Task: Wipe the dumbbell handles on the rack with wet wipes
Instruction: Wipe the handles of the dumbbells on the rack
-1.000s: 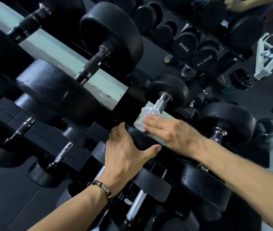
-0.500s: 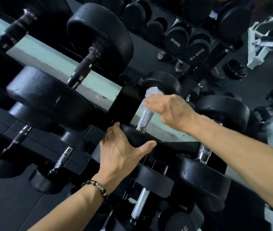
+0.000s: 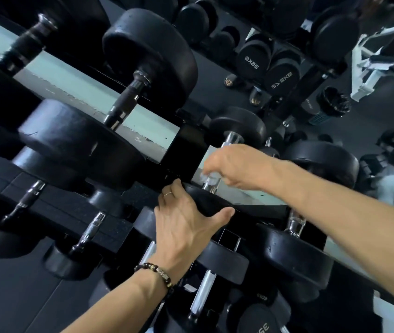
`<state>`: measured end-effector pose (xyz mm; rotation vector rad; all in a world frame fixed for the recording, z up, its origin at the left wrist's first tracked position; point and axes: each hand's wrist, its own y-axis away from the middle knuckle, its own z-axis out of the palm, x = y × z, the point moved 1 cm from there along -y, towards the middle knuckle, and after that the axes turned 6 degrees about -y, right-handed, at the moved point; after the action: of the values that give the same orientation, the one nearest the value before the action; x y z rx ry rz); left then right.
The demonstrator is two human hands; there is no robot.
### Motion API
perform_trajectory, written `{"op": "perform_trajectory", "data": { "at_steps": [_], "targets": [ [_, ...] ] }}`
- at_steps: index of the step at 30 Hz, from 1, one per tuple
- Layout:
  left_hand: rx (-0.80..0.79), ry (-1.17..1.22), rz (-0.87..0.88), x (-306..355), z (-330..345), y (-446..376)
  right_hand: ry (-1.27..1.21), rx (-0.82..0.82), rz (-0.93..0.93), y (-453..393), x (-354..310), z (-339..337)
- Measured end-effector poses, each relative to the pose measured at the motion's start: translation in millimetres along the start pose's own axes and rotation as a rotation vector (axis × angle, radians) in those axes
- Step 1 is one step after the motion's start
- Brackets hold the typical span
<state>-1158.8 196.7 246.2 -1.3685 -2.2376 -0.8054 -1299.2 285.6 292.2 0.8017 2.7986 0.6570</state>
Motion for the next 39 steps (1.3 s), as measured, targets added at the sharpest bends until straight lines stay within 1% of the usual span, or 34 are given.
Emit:
{"op": "perform_trajectory", "data": {
  "at_steps": [1,3,4,6,8,10,11,12,13,14,16,17,18,20,21,22,23,25,26,27,29,30,31,32,34,35,36,37,39],
  "targets": [
    [0.017,-0.006,-0.005,2,3,2,0.008,-0.008,0.033,-2,12,-2],
    [0.054,-0.019,-0.021,8,8,7,0.062,0.047,0.088,-2,29,-4],
    [0.074,-0.032,-0.029,10,12,9,0.077,0.077,0.112,0,31,-3],
    [0.138,-0.049,-0.028,12,20,11,0.047,0.078,0.155,5,29,0],
    [0.202,-0.044,0.005,11,30,14,-0.060,0.025,0.121,12,15,2],
    [0.231,0.002,0.053,12,36,18,-0.135,-0.100,-0.009,19,-4,2],
    [0.247,0.027,0.079,12,38,21,-0.172,-0.133,-0.037,21,-7,3],
    [0.262,0.041,0.103,14,40,23,-0.193,-0.143,-0.019,20,-2,1],
    [0.278,0.048,0.128,15,43,26,-0.181,-0.135,0.032,16,11,-1],
    [0.295,0.054,0.153,17,46,27,-0.116,-0.114,0.094,12,24,-4],
    [0.322,0.077,0.186,19,52,29,0.016,-0.034,0.144,10,40,-5],
    [0.338,0.091,0.198,19,54,28,0.008,-0.017,0.138,12,37,-5],
    [0.360,0.100,0.210,18,55,28,-0.044,-0.036,0.107,18,29,-1],
    [0.407,0.111,0.235,17,56,25,-0.237,-0.082,-0.011,35,7,9],
    [0.423,0.119,0.251,17,57,25,-0.293,-0.081,-0.048,40,5,10],
    [0.437,0.124,0.269,17,59,25,-0.278,-0.062,-0.042,41,12,9],
    [0.450,0.124,0.289,18,62,26,-0.233,-0.033,0.013,38,26,8],
    [0.458,0.133,0.312,20,67,27,-0.110,0.083,0.105,36,47,5],
    [0.457,0.148,0.314,20,68,27,-0.097,0.139,0.100,36,48,5],
    [0.455,0.169,0.305,20,68,27,-0.123,0.154,0.037,40,40,7],
    [0.448,0.218,0.279,18,66,24,-0.183,0.011,-0.140,49,14,18],
    [0.440,0.237,0.271,17,65,22,-0.214,-0.036,-0.185,53,6,21],
    [0.427,0.246,0.264,15,64,22,-0.215,-0.044,-0.193,52,2,18],
    [0.412,0.247,0.262,14,64,22,-0.190,-0.004,-0.151,47,6,13],
    [0.393,0.244,0.269,13,63,23,-0.037,0.081,0.024,35,30,6],
    [0.393,0.241,0.276,14,63,24,0.026,0.084,0.078,31,35,4],
    [0.401,0.235,0.283,14,64,25,0.029,0.066,0.066,30,34,2],
    [0.411,0.229,0.290,15,65,25,0.004,-0.002,0.003,31,24,3],
    [0.426,0.227,0.306,16,67,25,-0.129,-0.127,-0.145,38,2,10]
  ]
}}
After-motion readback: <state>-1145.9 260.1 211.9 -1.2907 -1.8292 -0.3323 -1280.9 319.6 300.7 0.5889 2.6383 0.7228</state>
